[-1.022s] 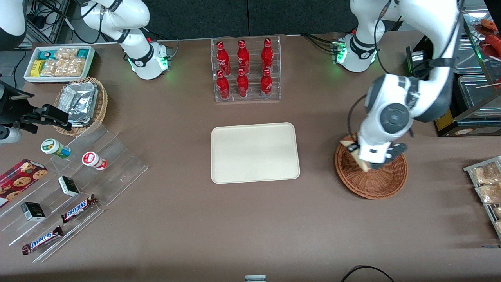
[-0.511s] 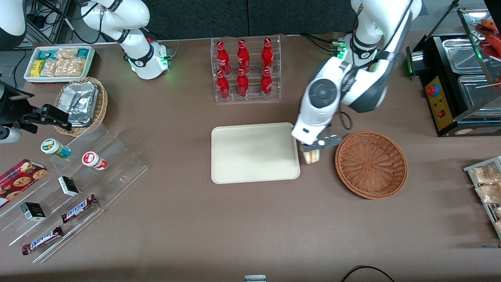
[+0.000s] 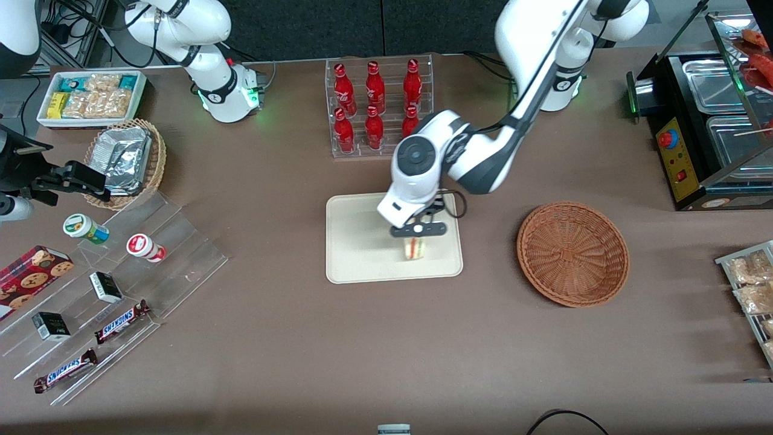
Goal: Place sandwich from basket to tray
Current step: 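Lift the sandwich and carry it over the white tray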
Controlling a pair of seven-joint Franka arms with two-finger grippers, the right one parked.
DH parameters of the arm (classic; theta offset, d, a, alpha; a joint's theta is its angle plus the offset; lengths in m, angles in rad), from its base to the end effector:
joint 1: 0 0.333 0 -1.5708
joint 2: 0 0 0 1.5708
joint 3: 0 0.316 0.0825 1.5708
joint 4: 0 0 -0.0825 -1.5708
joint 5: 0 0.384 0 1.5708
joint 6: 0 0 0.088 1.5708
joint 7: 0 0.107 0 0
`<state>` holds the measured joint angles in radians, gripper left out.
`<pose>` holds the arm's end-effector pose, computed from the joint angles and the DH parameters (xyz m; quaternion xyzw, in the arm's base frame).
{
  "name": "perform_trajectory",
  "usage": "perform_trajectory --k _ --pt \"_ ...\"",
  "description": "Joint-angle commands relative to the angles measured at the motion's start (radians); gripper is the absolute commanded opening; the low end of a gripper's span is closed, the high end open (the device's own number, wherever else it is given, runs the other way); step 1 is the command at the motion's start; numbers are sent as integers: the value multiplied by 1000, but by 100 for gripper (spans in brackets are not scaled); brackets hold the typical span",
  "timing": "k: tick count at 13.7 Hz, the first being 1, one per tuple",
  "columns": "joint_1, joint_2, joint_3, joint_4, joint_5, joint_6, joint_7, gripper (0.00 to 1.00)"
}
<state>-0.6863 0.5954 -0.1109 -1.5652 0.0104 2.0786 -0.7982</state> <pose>0.4897 -0.4856 0.2915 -0.9988 -0.0060 0.0467 0.0092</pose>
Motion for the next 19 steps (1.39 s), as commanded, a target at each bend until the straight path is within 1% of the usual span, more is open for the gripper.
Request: perform_trajectory --k 1,5,12,14,15,19 --pt "-47 78 13 102 -15 -20 17 0" --pt "-76 115 16 122 -1 -23 10 0" --pt "-79 124 19 120 9 -23 4 0" --pt "-79 126 19 119 60 -23 -31 0" --pt "-79 126 19 117 69 -23 -41 0" --pt "-79 132 19 116 69 -23 -41 0"
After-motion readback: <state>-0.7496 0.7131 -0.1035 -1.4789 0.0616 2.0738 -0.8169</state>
